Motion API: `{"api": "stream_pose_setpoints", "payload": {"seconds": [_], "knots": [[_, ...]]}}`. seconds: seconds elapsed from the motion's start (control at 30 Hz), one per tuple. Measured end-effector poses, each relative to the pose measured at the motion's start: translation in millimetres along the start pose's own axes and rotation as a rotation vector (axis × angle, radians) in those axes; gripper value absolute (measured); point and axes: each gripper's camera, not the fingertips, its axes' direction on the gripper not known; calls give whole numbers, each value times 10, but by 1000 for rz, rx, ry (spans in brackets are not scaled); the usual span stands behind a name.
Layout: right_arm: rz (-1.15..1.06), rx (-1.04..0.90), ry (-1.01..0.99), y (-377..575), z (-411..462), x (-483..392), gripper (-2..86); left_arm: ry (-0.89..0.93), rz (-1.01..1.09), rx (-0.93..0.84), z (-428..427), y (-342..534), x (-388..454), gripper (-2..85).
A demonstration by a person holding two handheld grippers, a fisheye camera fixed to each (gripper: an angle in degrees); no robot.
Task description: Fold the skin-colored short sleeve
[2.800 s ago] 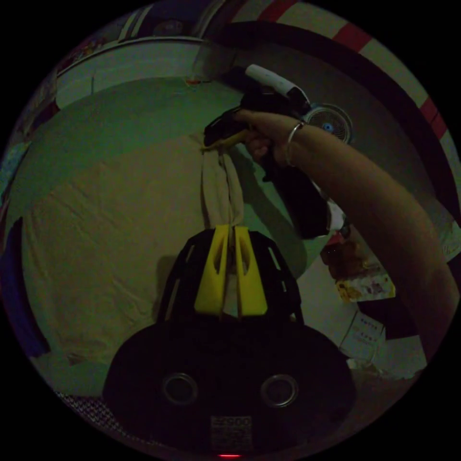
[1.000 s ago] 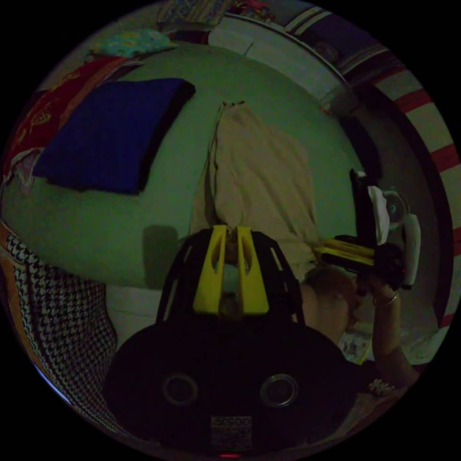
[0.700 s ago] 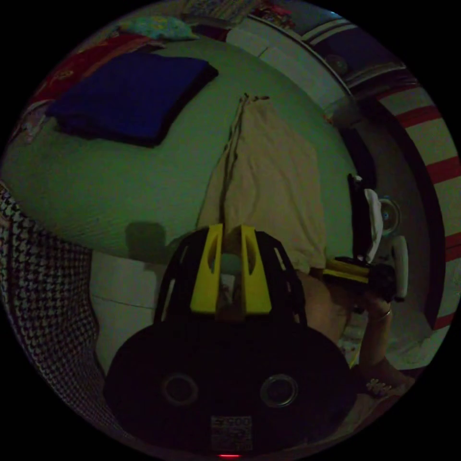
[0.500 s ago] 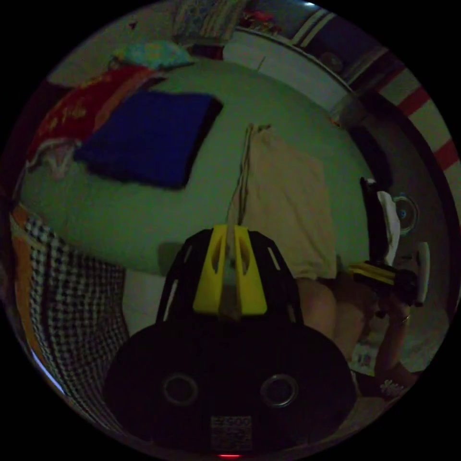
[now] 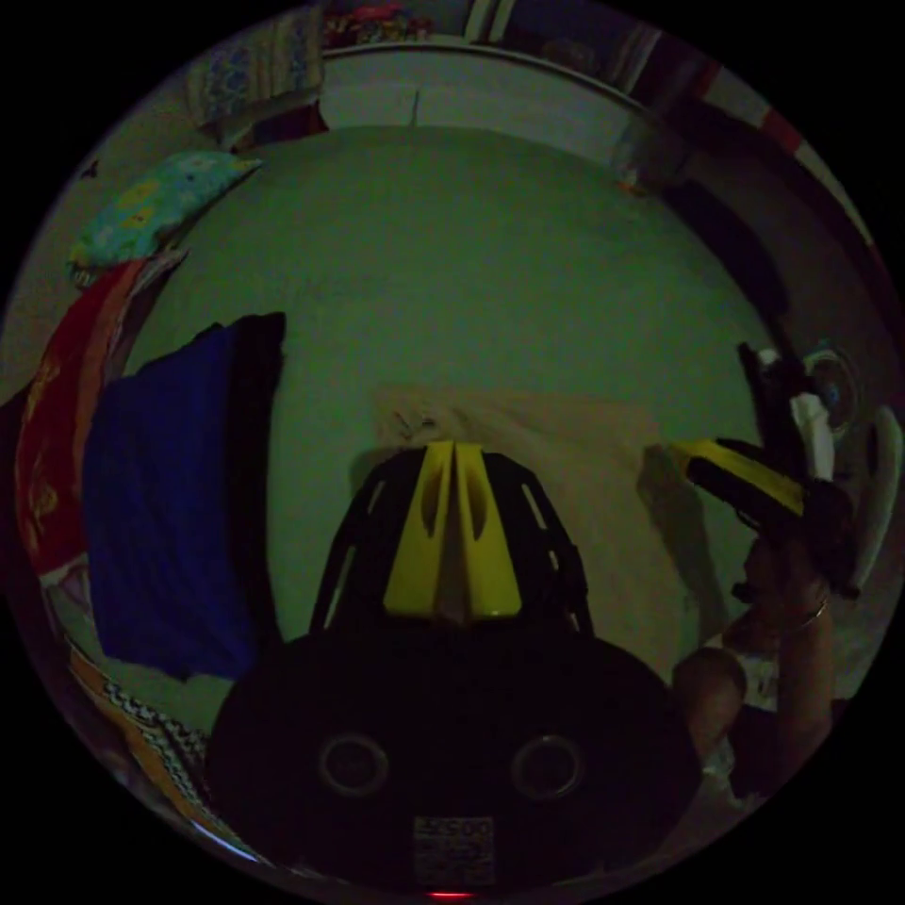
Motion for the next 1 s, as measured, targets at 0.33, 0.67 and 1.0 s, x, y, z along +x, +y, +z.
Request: {"api": "stream_pose_setpoints", "payload": {"seconds": [0.33,0.67,1.0], "knots": [[40,262,-216,963,-542,461,-12,-81,-35,124,-496,564,-278,12],[-94,370,-78,2850,-1277,-47,43,94,-126,285,-727,2397,103,90],[-89,319,-111,3657,-1415,-356,52,-10,-213,214,-424,2702,286,167]]}}
